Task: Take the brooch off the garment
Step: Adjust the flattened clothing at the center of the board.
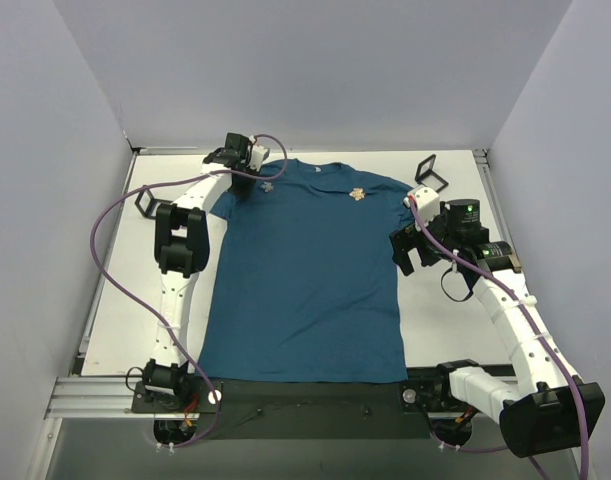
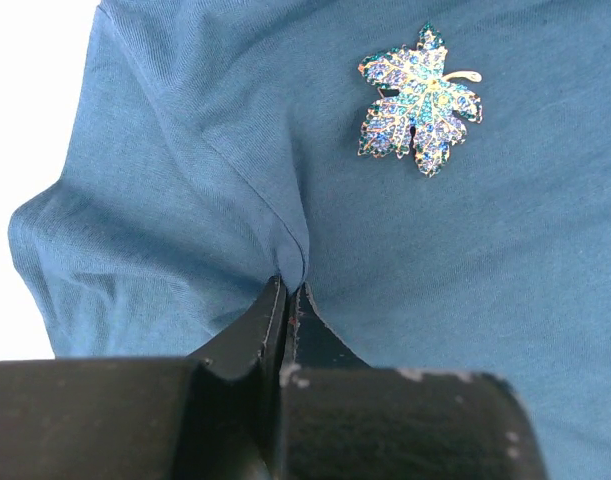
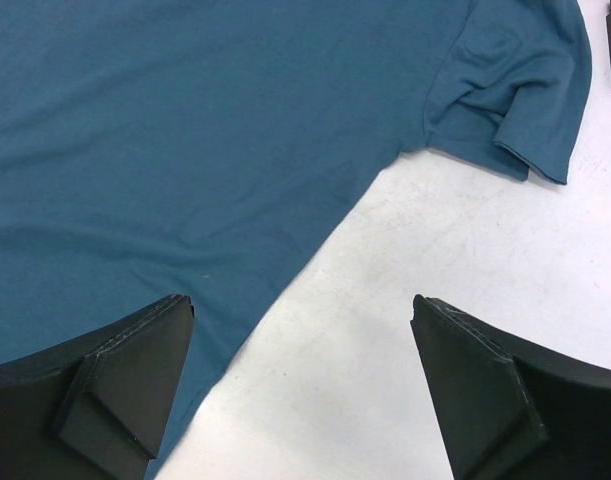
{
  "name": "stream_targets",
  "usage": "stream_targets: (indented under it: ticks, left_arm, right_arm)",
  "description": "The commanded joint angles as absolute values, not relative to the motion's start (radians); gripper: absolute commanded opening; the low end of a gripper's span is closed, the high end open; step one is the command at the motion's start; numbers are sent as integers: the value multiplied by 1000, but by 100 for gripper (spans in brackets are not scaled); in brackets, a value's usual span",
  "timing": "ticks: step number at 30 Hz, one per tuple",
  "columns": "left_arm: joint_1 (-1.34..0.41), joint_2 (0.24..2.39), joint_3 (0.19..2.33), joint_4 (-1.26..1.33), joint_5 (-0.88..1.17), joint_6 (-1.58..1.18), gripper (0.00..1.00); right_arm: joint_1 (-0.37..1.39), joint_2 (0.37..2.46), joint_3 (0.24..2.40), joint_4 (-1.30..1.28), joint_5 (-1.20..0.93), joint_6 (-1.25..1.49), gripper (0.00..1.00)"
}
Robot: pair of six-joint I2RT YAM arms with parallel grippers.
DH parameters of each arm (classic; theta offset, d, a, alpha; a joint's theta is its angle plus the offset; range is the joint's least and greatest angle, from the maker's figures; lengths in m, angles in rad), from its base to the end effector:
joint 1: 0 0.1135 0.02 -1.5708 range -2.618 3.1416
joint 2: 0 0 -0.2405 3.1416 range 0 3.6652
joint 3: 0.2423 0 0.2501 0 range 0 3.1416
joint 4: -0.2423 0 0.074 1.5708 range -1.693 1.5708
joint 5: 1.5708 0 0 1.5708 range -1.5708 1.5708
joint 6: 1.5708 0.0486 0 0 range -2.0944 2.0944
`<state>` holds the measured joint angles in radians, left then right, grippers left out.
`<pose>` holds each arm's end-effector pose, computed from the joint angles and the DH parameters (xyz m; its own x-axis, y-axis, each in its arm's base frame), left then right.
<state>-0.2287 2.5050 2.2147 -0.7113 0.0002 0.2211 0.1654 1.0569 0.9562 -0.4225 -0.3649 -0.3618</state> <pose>0.5155 -0.1200 0.1412 -0.7507 0.3999 -0.5259 0.4012 0.9083 0.1180 0.2465 0.0587 0.2986 -0.2986 -0.3851 -0.8733 -0.6034 0.7850 -0.1398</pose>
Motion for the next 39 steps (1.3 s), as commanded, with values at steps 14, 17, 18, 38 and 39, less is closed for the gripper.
stream_targets:
  ticks: [14,17,18,38,39]
  left_arm:
    - [-232,2442,2220,-720,100,209,13]
    - [-230,2439,2238,-695,87,210,23]
    - [-233,2441,2247,-693,81,212,28]
    - [-339,2583,2503,-653,14,247,66]
    - [-339,2592,2513,-653,11,241,66]
  right_arm:
    - [183,1066,950,-416,-376,-362,97]
    - [184,1068,950,-414,-371,-362,97]
    - [186,1071,950,-416,-370,-362,97]
    - [189,1069,945,-416,-360,-365,96]
    - [189,1071,945,-414,-362,-365,96]
